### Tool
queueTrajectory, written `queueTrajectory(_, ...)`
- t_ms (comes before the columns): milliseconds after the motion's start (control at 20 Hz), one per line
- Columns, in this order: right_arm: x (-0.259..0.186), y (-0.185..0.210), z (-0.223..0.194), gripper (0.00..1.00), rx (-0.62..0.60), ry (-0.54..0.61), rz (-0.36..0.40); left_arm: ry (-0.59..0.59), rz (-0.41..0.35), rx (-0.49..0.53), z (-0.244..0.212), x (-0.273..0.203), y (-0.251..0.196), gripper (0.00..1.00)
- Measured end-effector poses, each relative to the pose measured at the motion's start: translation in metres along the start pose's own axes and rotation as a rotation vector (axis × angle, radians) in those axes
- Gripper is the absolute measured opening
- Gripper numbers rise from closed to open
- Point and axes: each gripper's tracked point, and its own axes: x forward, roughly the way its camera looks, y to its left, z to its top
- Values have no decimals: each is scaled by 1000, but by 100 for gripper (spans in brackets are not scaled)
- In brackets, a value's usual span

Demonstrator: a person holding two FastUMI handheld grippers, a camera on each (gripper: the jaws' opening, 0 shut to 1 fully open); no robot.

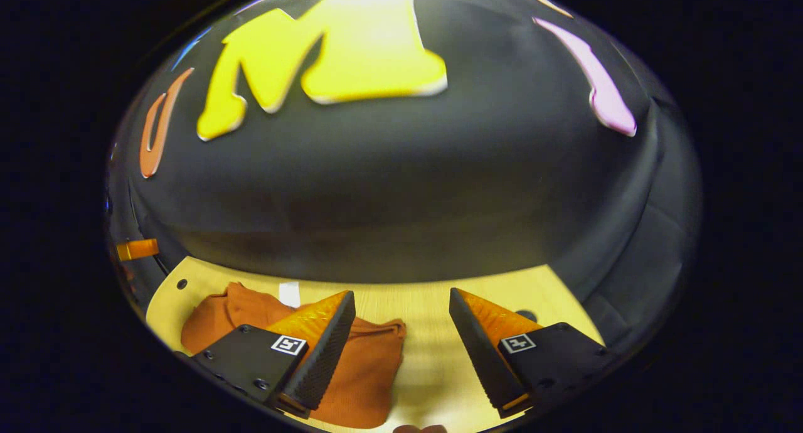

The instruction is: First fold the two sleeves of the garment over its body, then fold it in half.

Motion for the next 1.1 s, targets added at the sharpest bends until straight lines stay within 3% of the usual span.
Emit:
queueTrajectory(200, -155, 49, 114, 96, -8, -301, 41, -308, 0, 69, 106, -138, -72, 98)
queueTrajectory(400, -252, 83, 137, 96, -89, -403, 60, -406, 74, 119, 132, -208, -101, 98)
queueTrajectory(550, -289, 89, 136, 95, -19, -413, 53, -429, 111, 140, 130, -231, -110, 98)
queueTrajectory(600, -299, 89, 134, 95, -3, -411, 55, -435, 109, 140, 128, -241, -112, 92)
queueTrajectory(650, -305, 89, 131, 94, 1, -410, 53, -431, 106, 141, 123, -247, -115, 98)
queueTrajectory(750, -319, 79, 122, 94, -23, -411, 37, -424, 103, 145, 105, -260, -122, 98)
queueTrajectory(950, -324, 65, 94, 95, -25, -383, 18, -417, 97, 152, 82, -268, -135, 98)
queueTrajectory(1100, -326, 76, 94, 94, -19, -401, 30, -410, 101, 145, 78, -270, -138, 98)
